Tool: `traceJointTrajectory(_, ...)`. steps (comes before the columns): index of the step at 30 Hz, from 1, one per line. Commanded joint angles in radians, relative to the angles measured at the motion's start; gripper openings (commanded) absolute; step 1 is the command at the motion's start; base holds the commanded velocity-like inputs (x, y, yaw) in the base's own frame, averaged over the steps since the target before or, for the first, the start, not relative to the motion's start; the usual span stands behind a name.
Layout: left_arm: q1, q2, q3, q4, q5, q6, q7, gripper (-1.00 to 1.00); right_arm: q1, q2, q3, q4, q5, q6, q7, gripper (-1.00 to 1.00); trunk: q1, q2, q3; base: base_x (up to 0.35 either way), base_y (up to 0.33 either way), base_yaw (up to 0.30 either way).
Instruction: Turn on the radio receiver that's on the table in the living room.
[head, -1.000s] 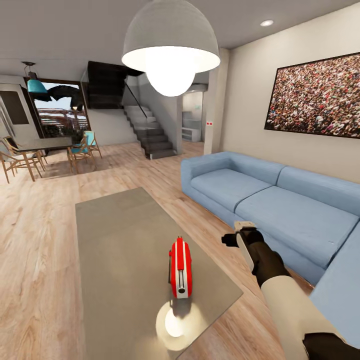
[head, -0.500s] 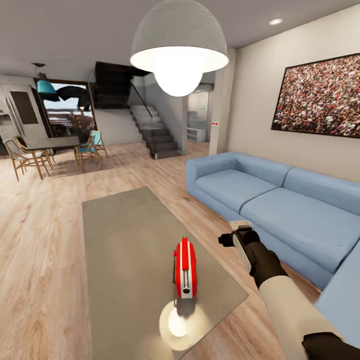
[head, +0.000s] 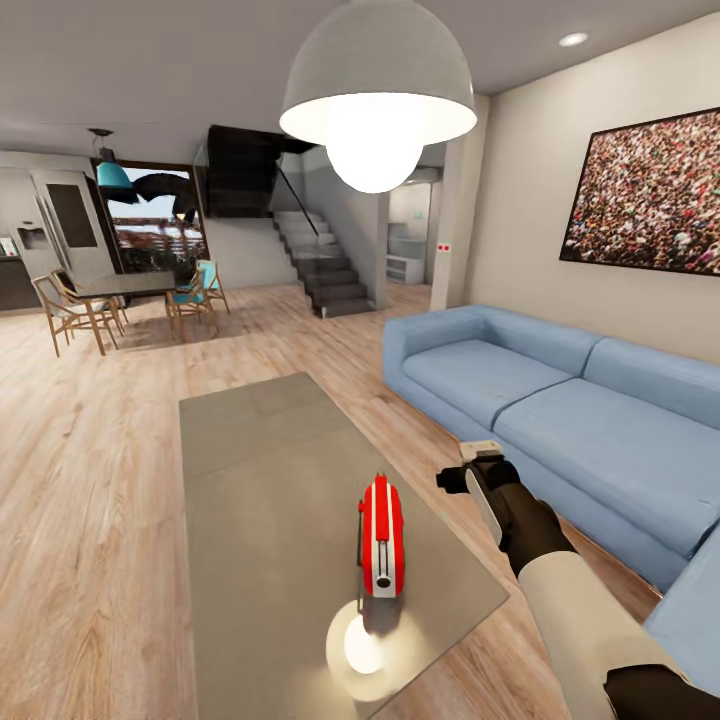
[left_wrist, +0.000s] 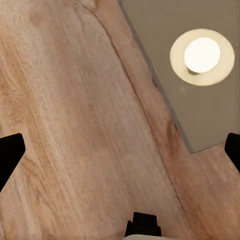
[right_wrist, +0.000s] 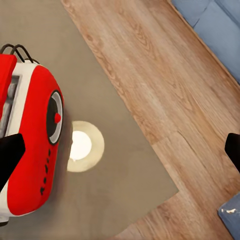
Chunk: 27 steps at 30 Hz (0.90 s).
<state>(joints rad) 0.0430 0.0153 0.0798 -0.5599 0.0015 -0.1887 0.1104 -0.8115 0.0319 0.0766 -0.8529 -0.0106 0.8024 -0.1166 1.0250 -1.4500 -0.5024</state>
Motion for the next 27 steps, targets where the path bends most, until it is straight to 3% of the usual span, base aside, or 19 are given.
traceJointTrajectory(1, 0.000, 0.000, 0.000, 0.000, 0.000, 0.000, 0.000, 1.00, 0.000, 0.000, 0.000, 0.000, 0.000, 0.000, 0.000, 1.00, 0.000, 0.000, 0.000, 0.000, 0.000, 0.055)
traceJointTrajectory(9, 0.000, 0.000, 0.000, 0.000, 0.000, 0.000, 0.000, 1.00, 0.000, 0.000, 0.000, 0.000, 0.000, 0.000, 0.000, 1.00, 0.000, 0.000, 0.000, 0.000, 0.000, 0.206)
traceJointTrajectory(21, 0.000, 0.000, 0.000, 0.000, 0.000, 0.000, 0.001, 1.00, 0.000, 0.011, 0.000, 0.000, -0.001, 0.000, 0.029, 1.00, 0.000, 0.000, 0.000, 0.008, 0.001, 0.016)
traceJointTrajectory(27, 0.000, 0.000, 0.000, 0.000, 0.000, 0.001, 0.023, 1.00, 0.000, 0.014, -0.001, 0.000, 0.000, 0.000, 0.065, 1.00, 0.000, 0.000, 0.000, 0.241, 0.106, 0.000)
